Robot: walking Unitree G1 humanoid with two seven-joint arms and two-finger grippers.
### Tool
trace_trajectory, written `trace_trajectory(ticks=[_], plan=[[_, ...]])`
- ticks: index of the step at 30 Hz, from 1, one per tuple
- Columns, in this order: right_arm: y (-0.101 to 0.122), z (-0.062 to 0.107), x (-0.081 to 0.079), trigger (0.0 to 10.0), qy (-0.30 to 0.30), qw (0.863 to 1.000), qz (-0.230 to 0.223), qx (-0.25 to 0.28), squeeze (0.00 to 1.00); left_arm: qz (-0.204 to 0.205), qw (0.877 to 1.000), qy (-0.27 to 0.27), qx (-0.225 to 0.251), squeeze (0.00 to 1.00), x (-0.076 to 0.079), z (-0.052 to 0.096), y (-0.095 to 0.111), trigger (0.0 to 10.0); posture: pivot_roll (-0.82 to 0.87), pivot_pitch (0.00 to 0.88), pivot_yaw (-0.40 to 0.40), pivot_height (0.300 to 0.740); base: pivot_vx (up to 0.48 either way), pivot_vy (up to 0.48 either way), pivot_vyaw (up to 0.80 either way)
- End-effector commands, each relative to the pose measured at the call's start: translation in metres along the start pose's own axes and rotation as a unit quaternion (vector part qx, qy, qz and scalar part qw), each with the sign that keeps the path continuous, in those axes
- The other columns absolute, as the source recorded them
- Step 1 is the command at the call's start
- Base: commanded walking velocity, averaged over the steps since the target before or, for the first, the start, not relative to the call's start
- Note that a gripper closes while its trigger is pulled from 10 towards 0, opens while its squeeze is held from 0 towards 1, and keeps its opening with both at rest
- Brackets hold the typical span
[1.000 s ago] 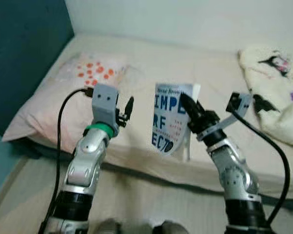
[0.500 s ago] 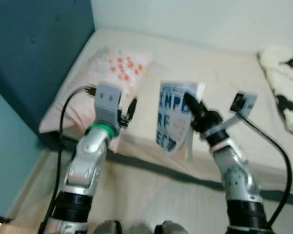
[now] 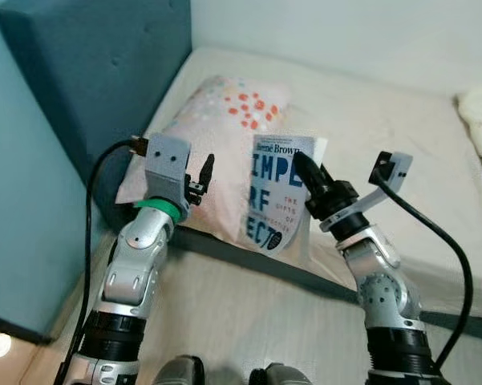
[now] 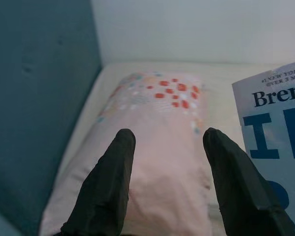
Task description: Clean up the room
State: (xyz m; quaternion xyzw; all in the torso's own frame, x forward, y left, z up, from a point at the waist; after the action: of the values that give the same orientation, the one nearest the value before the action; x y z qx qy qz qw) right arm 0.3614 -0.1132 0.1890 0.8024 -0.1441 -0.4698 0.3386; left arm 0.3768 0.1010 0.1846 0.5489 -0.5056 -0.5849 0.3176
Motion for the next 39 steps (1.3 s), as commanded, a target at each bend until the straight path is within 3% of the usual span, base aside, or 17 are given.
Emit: trace_trajectory(ticks=[1,13,21,39], plan=[[0.0069,0.0025,0.0019,10.0,-0.001,1.000,0.004,0.010,0.00,0.000,1.000,-0.011,0.001,0.00,0.0080,0.0016,-0.0006,10.0,-0.05,0.024,0.007,0.740,0.000,-0.364,0.00],[0.0056,0.0026,0.0020,10.0,-0.004,1.000,0.012,0.008,0.00,-0.004,1.000,-0.012,0.006,0.00,0.0091,0.0009,-0.0003,10.0,-0.05,0.028,0.011,0.740,0.042,-0.074,0.00],[0.0036,0.0017,0.0026,10.0,-0.009,1.000,0.027,0.004,0.00,-0.008,1.000,-0.007,0.011,0.00,0.0070,-0.0009,0.0011,10.0,-0.05,0.032,0.011,0.740,0.470,0.000,0.63],[0.0062,0.0032,0.0051,10.0,-0.011,1.000,0.008,0.014,0.00,-0.006,1.000,-0.009,0.015,0.00,0.0082,-0.0017,0.0020,10.0,-0.05,0.032,0.013,0.740,0.480,0.000,0.00]])
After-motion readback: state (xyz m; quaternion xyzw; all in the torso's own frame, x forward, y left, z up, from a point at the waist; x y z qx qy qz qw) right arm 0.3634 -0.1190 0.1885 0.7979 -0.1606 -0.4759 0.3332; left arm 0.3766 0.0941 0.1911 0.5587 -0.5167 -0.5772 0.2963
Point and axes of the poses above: a point about 5 cm out from each wrist's last joint towards the gripper, its own z axis pointing back from the gripper into the wrist, its own y axis along the axis of the wrist's last joint, x = y × z, the point moved 6 cm from there along -z, pointing out of the wrist towards the gripper, and after that the axes turned 13 degrees about -z, right-handed, at the moved point
